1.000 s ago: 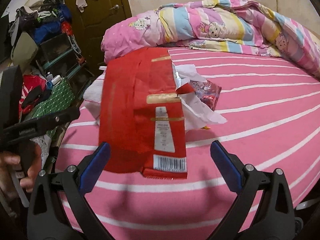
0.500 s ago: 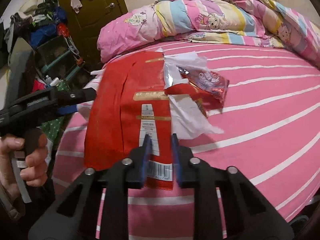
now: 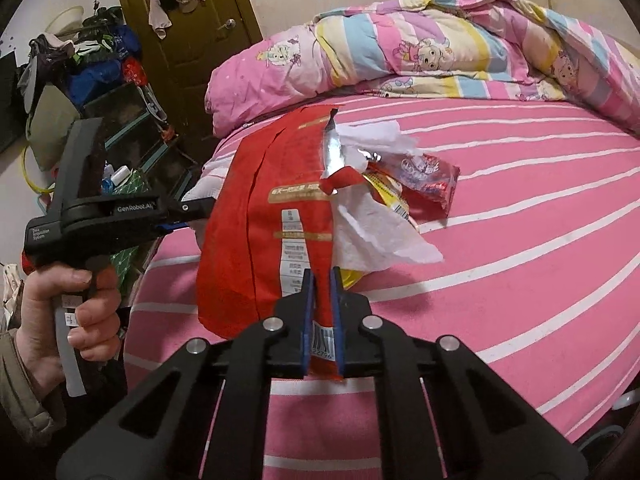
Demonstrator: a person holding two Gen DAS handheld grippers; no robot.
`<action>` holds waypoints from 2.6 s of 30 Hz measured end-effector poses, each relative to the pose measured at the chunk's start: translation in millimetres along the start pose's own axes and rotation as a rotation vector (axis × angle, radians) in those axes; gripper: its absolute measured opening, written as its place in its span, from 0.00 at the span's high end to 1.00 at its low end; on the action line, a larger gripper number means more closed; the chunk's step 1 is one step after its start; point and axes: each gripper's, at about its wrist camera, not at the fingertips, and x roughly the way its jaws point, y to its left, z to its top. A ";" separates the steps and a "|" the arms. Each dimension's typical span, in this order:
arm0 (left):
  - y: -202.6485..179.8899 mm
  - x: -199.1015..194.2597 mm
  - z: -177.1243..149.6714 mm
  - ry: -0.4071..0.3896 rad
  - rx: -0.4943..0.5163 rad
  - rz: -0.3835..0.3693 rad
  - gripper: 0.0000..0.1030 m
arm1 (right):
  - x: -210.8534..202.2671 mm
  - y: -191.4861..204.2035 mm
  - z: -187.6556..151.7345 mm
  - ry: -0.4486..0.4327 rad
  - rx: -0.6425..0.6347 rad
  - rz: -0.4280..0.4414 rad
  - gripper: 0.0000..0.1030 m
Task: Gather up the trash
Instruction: 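Lift the red bag and white cloth and carry both toward the black bin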
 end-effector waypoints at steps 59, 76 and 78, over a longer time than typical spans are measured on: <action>-287.0 -95.1 -140.9 0.089 0.333 -0.327 0.91 | -335.7 -122.8 -105.6 -0.374 0.235 -0.392 0.96; -404.7 43.2 -294.8 0.492 0.521 -0.425 0.90 | -336.0 -218.1 -236.3 -0.181 0.457 -0.600 0.96; -405.3 57.9 -305.8 0.524 0.520 -0.423 0.90 | -329.4 -227.4 -248.2 -0.153 0.482 -0.610 0.96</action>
